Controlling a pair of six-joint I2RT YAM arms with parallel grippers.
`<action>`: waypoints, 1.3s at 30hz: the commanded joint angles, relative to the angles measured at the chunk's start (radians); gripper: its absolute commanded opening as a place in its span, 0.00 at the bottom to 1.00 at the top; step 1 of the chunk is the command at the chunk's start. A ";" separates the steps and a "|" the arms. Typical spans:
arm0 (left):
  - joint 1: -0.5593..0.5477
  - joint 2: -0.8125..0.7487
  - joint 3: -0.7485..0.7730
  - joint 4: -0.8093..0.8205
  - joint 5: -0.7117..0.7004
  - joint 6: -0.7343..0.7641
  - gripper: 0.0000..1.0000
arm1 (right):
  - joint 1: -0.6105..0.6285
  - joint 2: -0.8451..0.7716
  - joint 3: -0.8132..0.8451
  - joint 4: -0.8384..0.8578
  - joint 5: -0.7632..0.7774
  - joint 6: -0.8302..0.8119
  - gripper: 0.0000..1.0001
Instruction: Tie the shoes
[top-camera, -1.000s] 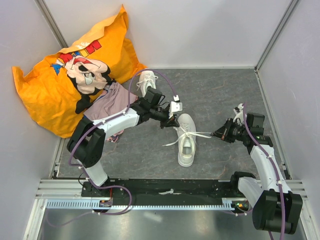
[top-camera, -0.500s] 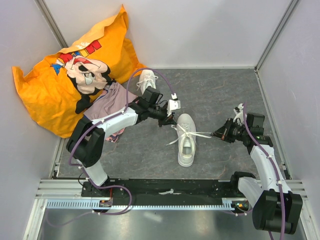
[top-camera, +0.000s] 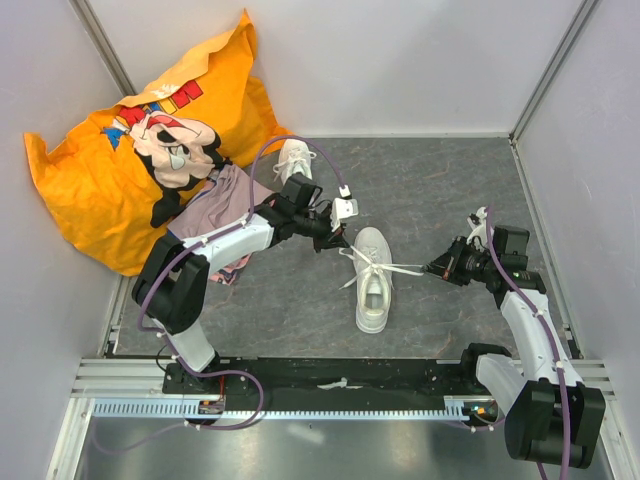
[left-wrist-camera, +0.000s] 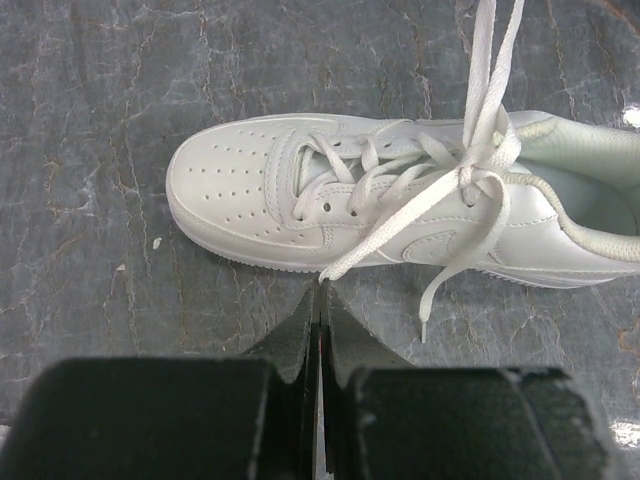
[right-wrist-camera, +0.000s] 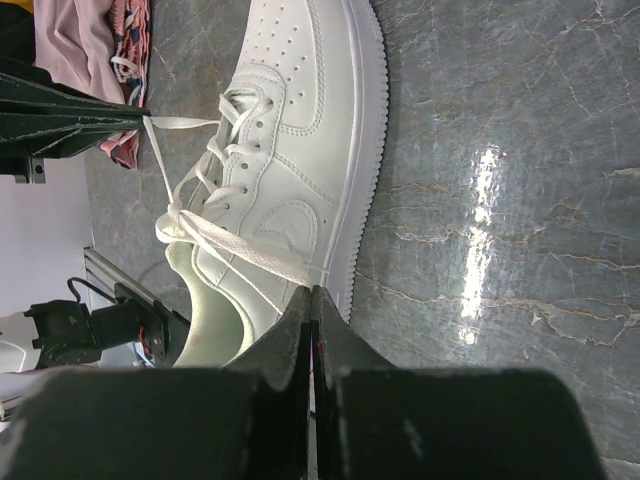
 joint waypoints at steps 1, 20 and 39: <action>0.013 -0.011 -0.005 0.026 -0.018 0.001 0.02 | 0.001 -0.013 0.012 0.018 0.014 -0.011 0.00; 0.023 -0.055 -0.001 0.000 0.050 -0.037 0.42 | 0.003 0.018 0.015 0.085 -0.008 0.024 0.07; 0.227 -0.224 0.278 -0.454 -0.145 -0.454 0.96 | 0.003 0.281 0.452 -0.050 -0.042 -0.285 0.98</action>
